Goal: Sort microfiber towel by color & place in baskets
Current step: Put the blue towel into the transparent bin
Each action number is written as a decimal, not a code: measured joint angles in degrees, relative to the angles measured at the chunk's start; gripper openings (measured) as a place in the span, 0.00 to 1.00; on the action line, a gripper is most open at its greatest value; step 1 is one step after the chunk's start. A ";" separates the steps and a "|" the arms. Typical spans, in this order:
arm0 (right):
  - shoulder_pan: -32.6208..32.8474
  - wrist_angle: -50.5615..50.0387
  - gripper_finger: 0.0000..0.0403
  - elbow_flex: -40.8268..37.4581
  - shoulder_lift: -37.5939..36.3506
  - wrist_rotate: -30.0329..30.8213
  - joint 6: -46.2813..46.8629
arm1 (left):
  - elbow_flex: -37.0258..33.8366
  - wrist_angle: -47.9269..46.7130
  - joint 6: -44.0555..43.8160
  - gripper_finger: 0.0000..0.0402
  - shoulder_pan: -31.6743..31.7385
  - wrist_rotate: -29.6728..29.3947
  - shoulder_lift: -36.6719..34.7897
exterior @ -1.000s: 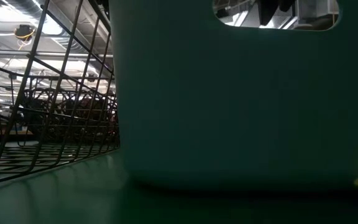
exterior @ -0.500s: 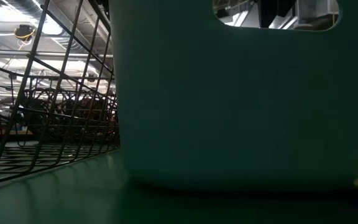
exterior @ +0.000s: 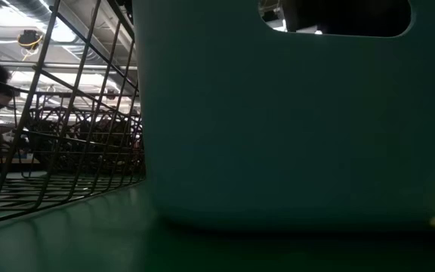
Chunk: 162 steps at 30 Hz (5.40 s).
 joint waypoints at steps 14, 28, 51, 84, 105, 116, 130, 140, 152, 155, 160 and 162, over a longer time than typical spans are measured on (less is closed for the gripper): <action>0.00 3.03 0.05 -3.46 -0.37 1.98 -3.19 | 0.00 0.00 0.00 0.30 0.01 0.00 0.00; -2.96 -21.69 0.02 22.77 -0.48 16.26 -6.62 | 0.00 0.00 0.04 0.30 0.01 0.00 0.00; -34.66 -21.72 0.01 50.23 -9.95 17.93 -20.52 | 0.00 -0.04 0.07 0.30 0.01 0.00 0.00; -48.00 4.54 0.01 12.03 -11.56 -9.40 -19.79 | -0.07 -0.03 0.07 0.30 0.01 -0.02 0.00; -48.00 -17.37 0.01 6.62 -11.66 28.30 4.18 | -0.07 -0.03 0.07 0.30 0.01 -0.02 0.00; -47.94 -5.23 0.01 5.19 -11.72 2.94 0.84 | -0.07 -0.02 0.07 0.30 0.01 -0.01 0.00; -47.95 20.40 0.01 -10.25 -11.69 -8.60 -0.22 | -0.07 -0.02 0.02 0.30 0.01 -0.02 0.00; -48.00 20.78 0.03 -10.91 -11.69 -8.58 -1.03 | -0.07 -0.04 0.04 0.30 0.01 -0.02 0.00; -48.00 17.49 0.42 -8.24 -11.67 -5.50 -2.95 | -0.07 -0.02 0.04 0.30 0.01 -0.02 0.00; -48.00 13.72 0.48 -5.14 -11.67 -5.39 -3.83 | -0.07 -0.02 0.04 0.30 0.01 0.00 0.00; -48.00 9.23 0.54 0.18 -11.69 -5.37 -3.88 | -0.07 -0.02 0.04 0.30 0.01 0.00 0.00; -48.00 8.44 0.55 1.71 -11.70 -5.37 -3.90 | -0.07 -0.02 0.04 0.30 0.01 -0.02 0.00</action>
